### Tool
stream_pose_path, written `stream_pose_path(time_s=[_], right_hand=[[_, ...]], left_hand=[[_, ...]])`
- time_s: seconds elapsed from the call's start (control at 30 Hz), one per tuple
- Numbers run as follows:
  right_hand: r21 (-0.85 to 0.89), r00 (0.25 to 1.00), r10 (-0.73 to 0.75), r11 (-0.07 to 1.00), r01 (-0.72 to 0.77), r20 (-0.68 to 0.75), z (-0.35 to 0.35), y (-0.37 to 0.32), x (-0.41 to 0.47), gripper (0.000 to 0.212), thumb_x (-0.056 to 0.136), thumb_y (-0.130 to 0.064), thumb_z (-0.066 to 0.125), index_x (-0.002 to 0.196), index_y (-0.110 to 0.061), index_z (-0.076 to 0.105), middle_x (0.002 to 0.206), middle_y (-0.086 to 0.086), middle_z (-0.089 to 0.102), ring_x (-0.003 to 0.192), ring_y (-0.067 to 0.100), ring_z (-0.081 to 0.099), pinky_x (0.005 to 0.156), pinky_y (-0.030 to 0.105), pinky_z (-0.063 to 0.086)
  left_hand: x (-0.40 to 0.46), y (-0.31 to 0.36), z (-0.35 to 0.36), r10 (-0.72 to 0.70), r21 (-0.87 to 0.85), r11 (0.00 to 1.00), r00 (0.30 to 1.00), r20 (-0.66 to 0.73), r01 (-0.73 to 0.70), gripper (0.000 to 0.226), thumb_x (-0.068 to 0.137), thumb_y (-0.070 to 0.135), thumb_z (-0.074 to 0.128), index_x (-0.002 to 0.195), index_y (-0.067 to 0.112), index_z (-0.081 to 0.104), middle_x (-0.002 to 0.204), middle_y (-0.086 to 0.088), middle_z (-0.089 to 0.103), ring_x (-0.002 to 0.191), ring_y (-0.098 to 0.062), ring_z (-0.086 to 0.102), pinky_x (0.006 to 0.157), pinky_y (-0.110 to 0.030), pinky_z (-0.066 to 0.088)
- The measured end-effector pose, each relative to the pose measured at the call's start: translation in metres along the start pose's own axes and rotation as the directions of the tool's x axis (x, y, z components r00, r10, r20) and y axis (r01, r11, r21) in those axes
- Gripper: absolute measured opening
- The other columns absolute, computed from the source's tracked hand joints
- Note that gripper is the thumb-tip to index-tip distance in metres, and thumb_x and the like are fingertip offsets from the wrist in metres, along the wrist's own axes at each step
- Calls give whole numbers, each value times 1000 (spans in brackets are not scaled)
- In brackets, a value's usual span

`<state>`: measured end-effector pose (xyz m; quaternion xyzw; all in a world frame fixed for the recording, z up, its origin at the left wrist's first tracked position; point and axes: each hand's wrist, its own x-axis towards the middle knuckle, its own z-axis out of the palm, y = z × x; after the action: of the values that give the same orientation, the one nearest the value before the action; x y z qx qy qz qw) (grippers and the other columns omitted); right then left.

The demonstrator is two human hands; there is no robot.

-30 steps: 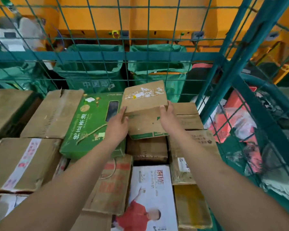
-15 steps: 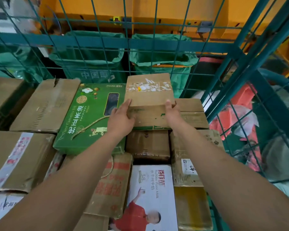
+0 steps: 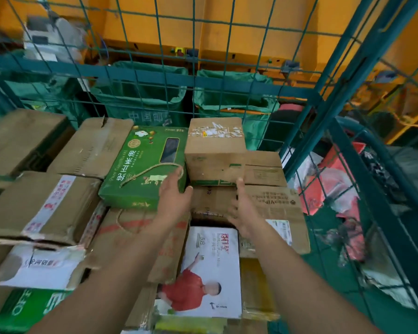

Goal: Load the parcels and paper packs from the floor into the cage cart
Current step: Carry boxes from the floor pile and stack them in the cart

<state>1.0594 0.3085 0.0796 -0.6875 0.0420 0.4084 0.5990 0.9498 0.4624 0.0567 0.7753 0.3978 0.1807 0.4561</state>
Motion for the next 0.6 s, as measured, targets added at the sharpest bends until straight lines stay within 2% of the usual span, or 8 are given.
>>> stream_pose_path(time_s=[0.1,0.17,0.23,0.3,0.33,0.47,0.53,0.6], right_hand=[[-7,996,8,1000,-7,86,1,19,-36,81,97,-74,36,158,-22,34,156,11,45,141,29,46,117,46,39],[-3,992,13,1000,-13,128,3,28,-56,80,98,-73,33,156,-18,39,152,13,50,138,30,50,114,46,42],[13,985,13,1000,-15,171,10,38,-79,78,99,-73,32,153,-17,43,149,13,54,136,30,52,115,47,41],[22,977,7,1000,-12,211,19,50,-100,75,99,-73,33,147,-17,49,144,12,58,132,30,55,115,48,42],[13,970,13,1000,-17,242,26,61,-114,74,98,-73,34,144,-17,52,141,11,60,129,29,58,114,48,43],[-48,946,68,997,-55,318,53,102,-171,70,100,-70,35,140,-16,54,133,8,62,117,26,61,96,39,51],[-85,929,97,994,-71,357,68,128,-199,65,102,-67,33,136,-16,56,131,9,63,112,24,62,103,41,49],[-110,917,136,989,-102,376,80,158,-222,61,102,-65,37,129,-15,60,139,15,61,122,30,61,113,45,44]], left_hand=[[-40,-2,-11,-50,-129,991,997,-51,43,63,98,19,62,156,29,40,162,2,36,149,-19,33,123,-41,28],[-70,1,-20,-112,-272,958,992,-55,93,62,97,17,63,154,31,43,161,3,39,143,-15,39,119,-40,35],[-106,-1,-33,-209,-426,886,978,-14,183,56,100,16,61,153,27,45,155,0,45,132,-14,47,100,-32,47],[-137,-4,-48,-259,-457,855,965,33,245,46,103,15,58,148,20,50,146,-3,52,121,-14,51,78,-21,44],[-157,-9,-60,-278,-463,847,960,34,262,43,103,13,58,145,17,52,143,-5,54,119,-15,53,77,-20,44],[-227,-43,-93,-356,-510,797,934,36,323,40,103,9,58,142,10,55,134,-6,57,123,-20,54,106,-37,43],[-267,-67,-109,-413,-538,756,909,49,373,34,103,16,61,136,18,59,136,-6,59,125,-22,55,110,-44,41],[-304,-90,-122,-467,-591,694,882,64,411,26,102,21,62,128,25,61,134,-6,60,122,-22,56,107,-45,44]])
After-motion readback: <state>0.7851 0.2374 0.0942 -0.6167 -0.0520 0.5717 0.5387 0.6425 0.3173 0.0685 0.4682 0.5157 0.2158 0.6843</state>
